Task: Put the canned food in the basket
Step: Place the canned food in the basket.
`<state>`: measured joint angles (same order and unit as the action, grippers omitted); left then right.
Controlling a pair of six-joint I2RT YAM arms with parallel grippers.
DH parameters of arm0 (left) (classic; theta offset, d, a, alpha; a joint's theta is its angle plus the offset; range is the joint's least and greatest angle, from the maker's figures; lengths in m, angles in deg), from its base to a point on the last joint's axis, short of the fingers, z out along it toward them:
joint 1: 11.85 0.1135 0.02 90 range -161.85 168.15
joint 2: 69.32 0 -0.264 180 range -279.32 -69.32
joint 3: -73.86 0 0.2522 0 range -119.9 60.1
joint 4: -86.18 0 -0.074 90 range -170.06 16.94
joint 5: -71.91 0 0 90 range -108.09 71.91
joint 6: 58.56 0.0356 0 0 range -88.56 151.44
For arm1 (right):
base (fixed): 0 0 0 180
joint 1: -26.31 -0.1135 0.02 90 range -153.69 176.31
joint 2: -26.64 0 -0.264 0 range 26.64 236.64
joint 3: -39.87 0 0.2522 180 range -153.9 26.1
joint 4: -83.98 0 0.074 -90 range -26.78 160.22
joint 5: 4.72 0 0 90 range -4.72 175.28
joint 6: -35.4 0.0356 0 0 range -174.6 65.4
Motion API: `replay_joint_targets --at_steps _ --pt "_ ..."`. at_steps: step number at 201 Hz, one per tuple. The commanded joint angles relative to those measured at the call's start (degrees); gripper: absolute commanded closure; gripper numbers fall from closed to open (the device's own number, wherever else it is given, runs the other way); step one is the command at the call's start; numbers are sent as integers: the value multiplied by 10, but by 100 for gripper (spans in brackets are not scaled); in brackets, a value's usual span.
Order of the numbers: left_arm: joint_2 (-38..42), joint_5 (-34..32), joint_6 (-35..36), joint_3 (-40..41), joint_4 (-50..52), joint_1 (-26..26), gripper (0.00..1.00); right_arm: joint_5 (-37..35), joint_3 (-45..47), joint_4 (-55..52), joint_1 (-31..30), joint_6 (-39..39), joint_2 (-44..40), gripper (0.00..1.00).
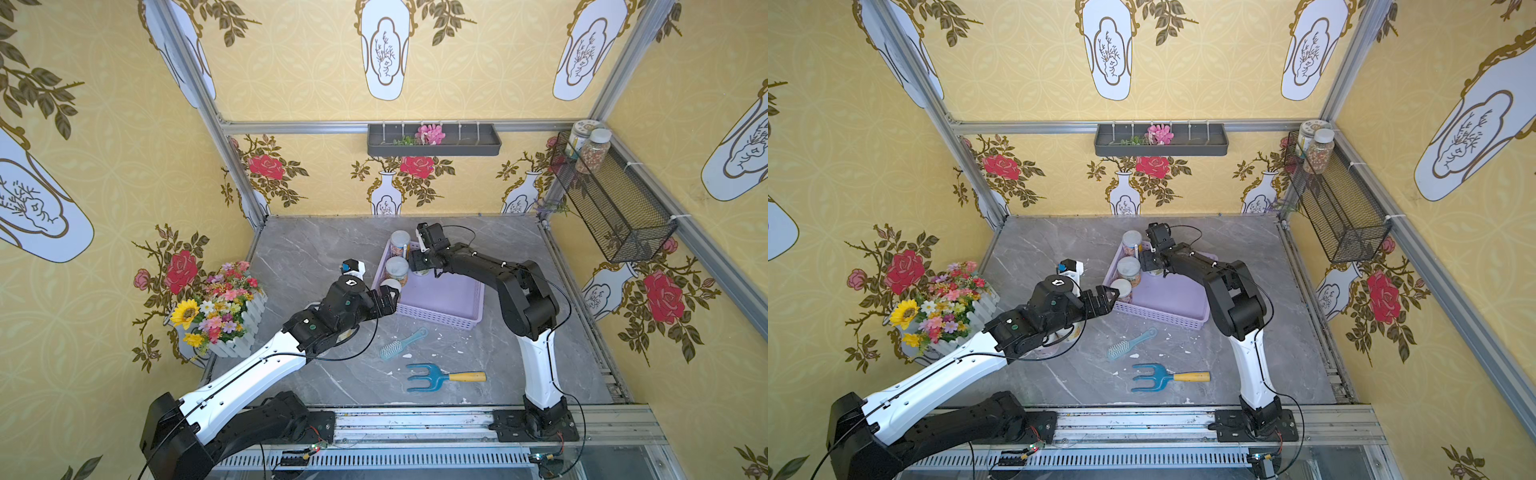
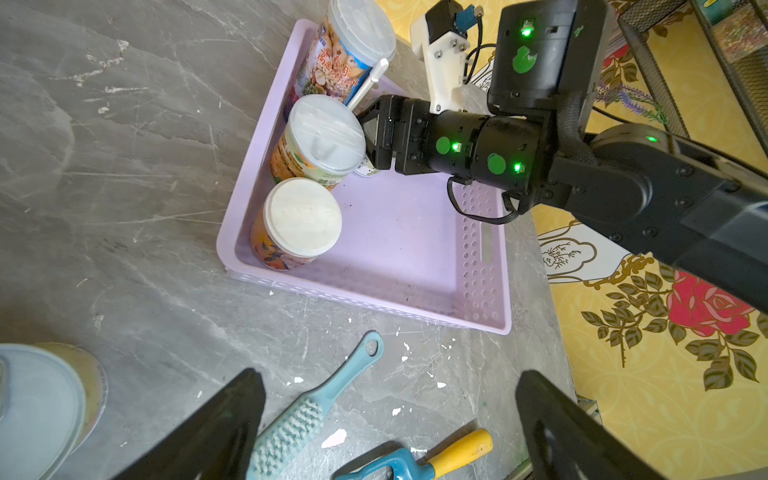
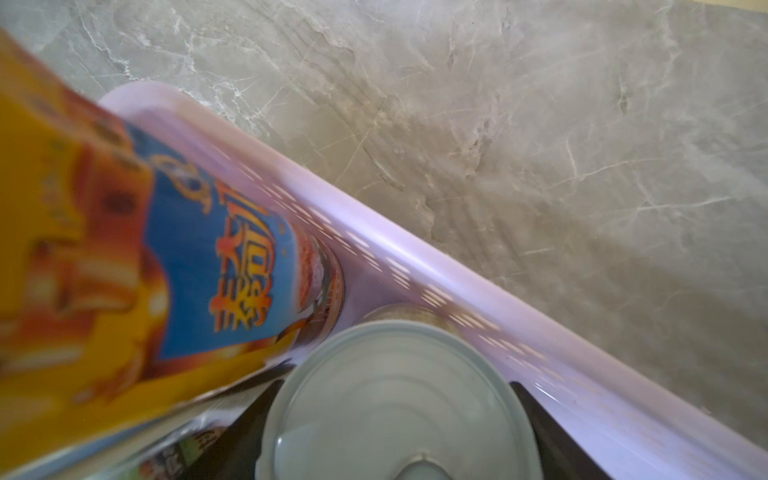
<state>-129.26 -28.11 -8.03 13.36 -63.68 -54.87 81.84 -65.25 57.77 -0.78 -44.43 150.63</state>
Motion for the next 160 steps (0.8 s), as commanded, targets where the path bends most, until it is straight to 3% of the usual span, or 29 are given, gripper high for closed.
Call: replay_joint_targets --at_steps 1,37,103,160 --pt "3 -1 1 0 9 0 0 -29 -9 31 4 -9 6 32" --pt "2 -8 -1 -3 18 0 0 -27 -16 23 5 -8 10 15" --pt "6 -19 -2 -6 31 0 0 -22 -14 19 5 -5 1 8" --pt "-44 -158 -1 -74 174 0 0 13 71 43 5 -3 -104 7"
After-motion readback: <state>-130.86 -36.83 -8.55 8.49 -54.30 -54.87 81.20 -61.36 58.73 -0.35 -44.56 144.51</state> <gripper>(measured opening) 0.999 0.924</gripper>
